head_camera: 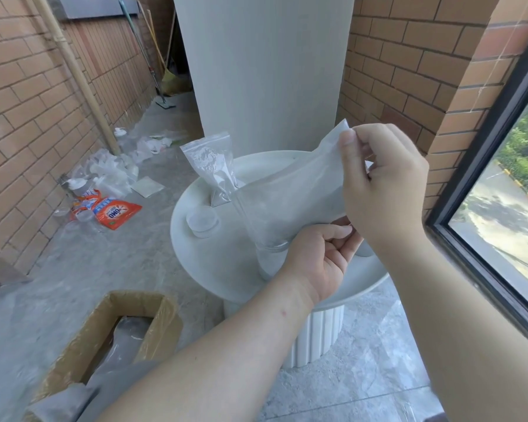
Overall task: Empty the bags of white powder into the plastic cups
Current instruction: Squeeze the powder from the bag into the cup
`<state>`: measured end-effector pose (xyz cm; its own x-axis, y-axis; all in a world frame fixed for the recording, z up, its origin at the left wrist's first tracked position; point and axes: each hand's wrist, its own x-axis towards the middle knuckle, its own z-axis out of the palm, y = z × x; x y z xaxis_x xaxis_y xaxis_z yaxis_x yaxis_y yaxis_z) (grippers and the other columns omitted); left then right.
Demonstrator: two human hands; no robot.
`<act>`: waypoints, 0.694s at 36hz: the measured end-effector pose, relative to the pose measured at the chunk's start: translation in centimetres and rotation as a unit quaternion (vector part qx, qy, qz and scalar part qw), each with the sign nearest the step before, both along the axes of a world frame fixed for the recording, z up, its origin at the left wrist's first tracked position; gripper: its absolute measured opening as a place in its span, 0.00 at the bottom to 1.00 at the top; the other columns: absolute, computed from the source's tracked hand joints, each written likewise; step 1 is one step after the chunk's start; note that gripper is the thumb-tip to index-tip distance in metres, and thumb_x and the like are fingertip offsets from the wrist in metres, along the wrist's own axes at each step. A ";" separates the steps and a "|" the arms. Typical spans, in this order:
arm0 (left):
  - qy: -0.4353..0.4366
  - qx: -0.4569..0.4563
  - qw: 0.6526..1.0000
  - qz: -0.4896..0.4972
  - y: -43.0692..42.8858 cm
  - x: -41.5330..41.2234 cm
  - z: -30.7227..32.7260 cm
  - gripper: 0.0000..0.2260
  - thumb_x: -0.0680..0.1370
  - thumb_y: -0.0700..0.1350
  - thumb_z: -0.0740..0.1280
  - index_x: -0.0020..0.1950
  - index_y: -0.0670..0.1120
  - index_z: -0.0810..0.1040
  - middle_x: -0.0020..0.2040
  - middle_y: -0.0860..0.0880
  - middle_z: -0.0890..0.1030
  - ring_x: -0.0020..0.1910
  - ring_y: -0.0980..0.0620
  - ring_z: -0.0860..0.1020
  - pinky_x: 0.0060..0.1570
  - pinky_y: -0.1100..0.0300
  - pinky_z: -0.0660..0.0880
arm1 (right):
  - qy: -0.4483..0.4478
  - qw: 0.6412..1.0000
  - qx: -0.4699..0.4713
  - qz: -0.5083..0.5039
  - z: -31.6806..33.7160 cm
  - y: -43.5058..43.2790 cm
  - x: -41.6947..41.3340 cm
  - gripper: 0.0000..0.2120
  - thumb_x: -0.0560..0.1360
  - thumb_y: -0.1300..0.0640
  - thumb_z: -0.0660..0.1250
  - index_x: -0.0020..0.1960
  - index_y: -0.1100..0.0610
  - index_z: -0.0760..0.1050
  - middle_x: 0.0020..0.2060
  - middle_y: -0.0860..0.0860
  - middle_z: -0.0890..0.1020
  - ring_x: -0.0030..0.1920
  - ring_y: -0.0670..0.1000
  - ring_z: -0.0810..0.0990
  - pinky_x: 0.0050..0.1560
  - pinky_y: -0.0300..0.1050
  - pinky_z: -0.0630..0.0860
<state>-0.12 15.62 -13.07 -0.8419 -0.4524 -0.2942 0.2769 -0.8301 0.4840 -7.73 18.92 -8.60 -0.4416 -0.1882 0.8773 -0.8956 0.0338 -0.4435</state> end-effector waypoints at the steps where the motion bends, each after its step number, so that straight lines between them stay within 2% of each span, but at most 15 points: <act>1: 0.002 0.004 1.000 0.001 0.0 0.0 0.0 0.24 0.76 0.24 0.56 0.28 0.40 0.83 0.36 0.47 0.85 0.34 0.52 0.85 0.40 0.60 0.82 | -0.001 1.000 0.007 0.005 0.0 0.0 0.0 0.13 0.83 0.57 0.62 0.43 0.61 0.78 0.36 0.53 0.78 0.38 0.53 0.75 0.39 0.50 0.72; 4: 0.018 0.032 0.999 0.002 0.0 0.1 -0.1 0.21 0.75 0.25 0.57 0.31 0.38 0.83 0.37 0.45 0.85 0.35 0.50 0.85 0.38 0.60 0.82 | -0.005 1.000 0.004 0.006 -0.1 0.0 -0.2 0.13 0.83 0.57 0.62 0.42 0.62 0.78 0.35 0.54 0.78 0.38 0.54 0.75 0.39 0.49 0.72; 8: 0.046 0.072 0.996 -0.001 -0.2 0.2 0.0 0.13 0.74 0.25 0.58 0.43 0.36 0.80 0.42 0.43 0.85 0.40 0.48 0.85 0.39 0.59 0.82 | -0.021 0.999 0.020 0.018 -0.1 0.3 -0.4 0.13 0.83 0.56 0.62 0.43 0.61 0.78 0.36 0.53 0.78 0.39 0.50 0.74 0.41 0.44 0.72; 15: 0.056 0.081 0.995 -0.007 -0.2 0.0 -0.1 0.12 0.75 0.25 0.59 0.47 0.36 0.81 0.44 0.42 0.85 0.43 0.48 0.86 0.41 0.58 0.82 | -0.053 0.996 0.065 0.029 -0.1 1.2 -0.5 0.12 0.83 0.53 0.62 0.45 0.58 0.79 0.38 0.48 0.78 0.40 0.40 0.73 0.42 0.29 0.66; 17: 0.057 0.079 0.995 -0.006 -0.2 -0.1 -0.1 0.13 0.75 0.25 0.59 0.49 0.35 0.81 0.45 0.42 0.85 0.43 0.47 0.86 0.41 0.58 0.82 | -0.068 0.994 0.078 0.039 -0.3 1.7 -0.7 0.12 0.82 0.52 0.63 0.46 0.58 0.79 0.39 0.46 0.78 0.42 0.36 0.74 0.43 0.29 0.66; 21: 0.069 0.068 0.995 -0.006 -0.3 -0.2 -0.1 0.16 0.75 0.25 0.58 0.54 0.36 0.81 0.50 0.42 0.85 0.47 0.47 0.85 0.43 0.59 0.82 | -0.078 0.991 0.097 0.054 -1.1 2.7 -1.3 0.09 0.81 0.55 0.64 0.47 0.57 0.80 0.40 0.45 0.78 0.44 0.36 0.75 0.45 0.29 0.67; 25: 0.078 0.062 0.995 -0.007 -0.3 -0.3 -0.1 0.16 0.76 0.26 0.58 0.52 0.37 0.83 0.49 0.42 0.86 0.47 0.48 0.85 0.44 0.59 0.82 | -0.066 0.992 0.101 0.050 -1.7 3.0 -1.6 0.09 0.81 0.57 0.64 0.44 0.57 0.79 0.38 0.45 0.77 0.42 0.39 0.74 0.44 0.35 0.69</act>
<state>-0.44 15.37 -13.18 -0.8875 -0.4088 -0.2125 0.3289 -0.8852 0.3290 -9.36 21.93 -10.30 -0.5203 -0.4017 0.7536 -0.8337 0.0479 -0.5501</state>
